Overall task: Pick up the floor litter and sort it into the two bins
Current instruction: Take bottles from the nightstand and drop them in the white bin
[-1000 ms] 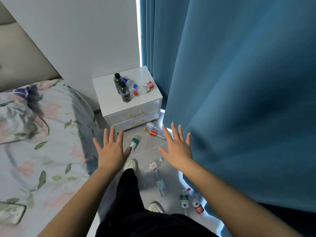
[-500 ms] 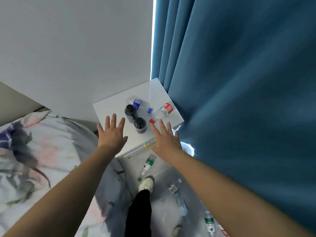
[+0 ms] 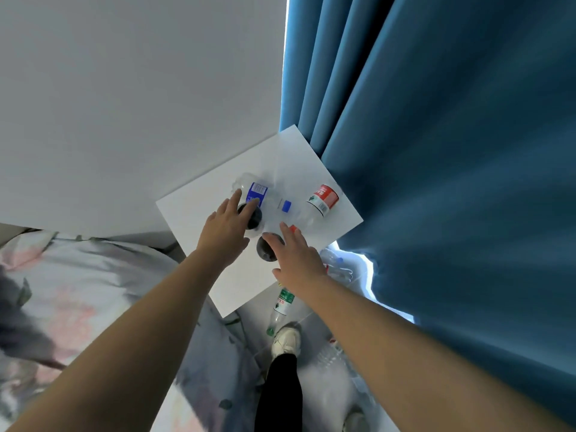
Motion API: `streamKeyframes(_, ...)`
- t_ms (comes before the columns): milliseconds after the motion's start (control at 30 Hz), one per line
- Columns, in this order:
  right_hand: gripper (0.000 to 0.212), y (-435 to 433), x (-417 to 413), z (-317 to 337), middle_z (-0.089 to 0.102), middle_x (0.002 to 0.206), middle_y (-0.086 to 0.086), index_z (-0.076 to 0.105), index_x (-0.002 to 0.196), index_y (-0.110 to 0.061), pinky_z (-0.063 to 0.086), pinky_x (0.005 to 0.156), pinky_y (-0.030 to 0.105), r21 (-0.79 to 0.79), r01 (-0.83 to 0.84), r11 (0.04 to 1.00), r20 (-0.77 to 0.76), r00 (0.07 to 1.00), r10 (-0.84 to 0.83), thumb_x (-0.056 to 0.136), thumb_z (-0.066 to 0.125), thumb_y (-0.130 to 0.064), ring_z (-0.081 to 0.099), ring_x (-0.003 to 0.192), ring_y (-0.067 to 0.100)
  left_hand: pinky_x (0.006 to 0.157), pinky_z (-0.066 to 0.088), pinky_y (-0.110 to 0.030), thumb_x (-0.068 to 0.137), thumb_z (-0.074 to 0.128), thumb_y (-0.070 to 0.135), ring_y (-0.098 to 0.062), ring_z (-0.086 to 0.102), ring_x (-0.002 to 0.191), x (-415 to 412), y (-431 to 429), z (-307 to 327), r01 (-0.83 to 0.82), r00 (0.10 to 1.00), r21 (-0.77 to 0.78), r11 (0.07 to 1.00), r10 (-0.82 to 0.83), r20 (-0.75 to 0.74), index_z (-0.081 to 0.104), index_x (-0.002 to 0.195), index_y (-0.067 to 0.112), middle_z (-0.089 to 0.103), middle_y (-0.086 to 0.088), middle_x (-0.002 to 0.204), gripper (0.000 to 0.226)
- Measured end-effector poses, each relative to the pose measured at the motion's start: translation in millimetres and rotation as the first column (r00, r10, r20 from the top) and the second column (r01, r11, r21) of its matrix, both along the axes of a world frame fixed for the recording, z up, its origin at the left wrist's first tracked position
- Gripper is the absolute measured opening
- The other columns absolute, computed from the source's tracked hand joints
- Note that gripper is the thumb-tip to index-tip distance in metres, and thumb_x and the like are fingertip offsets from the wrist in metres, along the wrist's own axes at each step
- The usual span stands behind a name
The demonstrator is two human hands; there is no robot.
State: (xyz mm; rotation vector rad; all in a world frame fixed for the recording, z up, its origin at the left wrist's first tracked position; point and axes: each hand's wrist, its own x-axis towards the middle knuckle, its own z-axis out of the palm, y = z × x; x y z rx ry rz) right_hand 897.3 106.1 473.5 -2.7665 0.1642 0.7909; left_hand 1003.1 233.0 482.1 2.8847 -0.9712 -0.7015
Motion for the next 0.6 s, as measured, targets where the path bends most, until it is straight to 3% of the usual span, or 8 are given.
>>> streamKeyframes(133, 0.063, 1, 12, -17, 0.027, 0.15, 0.011, 0.027, 0.141, -0.027, 0.049, 0.096, 0.042, 0.074, 0.047, 0.996, 0.047, 0.998, -0.051, 0.09, 0.064, -0.03, 0.039, 0.132, 0.032, 0.083, 0.05, -0.039, 0.084, 0.067, 0.017, -0.032, 0.049, 0.119, 15, -6, -20, 0.004, 0.998, -0.04, 0.999, -0.006, -0.055, 0.032, 0.143, 0.024, 0.023, -0.007, 0.152, 0.069)
streamKeyframes(267, 0.062, 5, 21, -24, 0.045, 0.138, 0.009, 0.032, 0.141, -0.025, 0.051, 0.093, 0.037, 0.158, 0.107, 0.982, 0.087, 0.989, -0.122, 0.089, 0.066, -0.03, 0.057, 0.116, 0.028, 0.076, 0.051, -0.037, 0.082, 0.07, 0.02, -0.031, 0.059, 0.099, 23, -10, -35, 0.014, 0.999, -0.112, 0.994, -0.02, -0.049, 0.044, 0.134, 0.021, 0.047, -0.01, 0.132, 0.059)
streamKeyframes(400, 0.062, 6, 22, -20, 0.051, 0.13, 0.009, 0.034, 0.139, -0.023, 0.052, 0.09, 0.033, 0.179, 0.127, 0.976, 0.067, 0.988, -0.141, 0.087, 0.068, -0.028, 0.062, 0.107, 0.027, 0.069, 0.052, -0.037, 0.08, 0.067, 0.014, -0.033, 0.061, 0.088, 22, -8, -35, -0.013, 0.998, -0.135, 0.991, 0.005, -0.062, 0.046, 0.13, 0.018, 0.051, -0.011, 0.123, 0.053)
streamKeyframes(600, 0.056, -10, -4, 9, 0.046, 0.134, 0.006, 0.037, 0.132, -0.021, 0.053, 0.089, 0.034, 0.211, 0.163, 0.964, 0.063, 0.982, -0.18, 0.085, 0.068, -0.026, 0.061, 0.106, 0.029, 0.065, 0.045, -0.032, 0.08, 0.067, 0.014, -0.033, 0.06, 0.09, 1, 3, -12, -0.117, 0.989, -0.115, 0.986, 0.105, -0.108, 0.046, 0.131, 0.017, 0.05, -0.011, 0.124, 0.055)
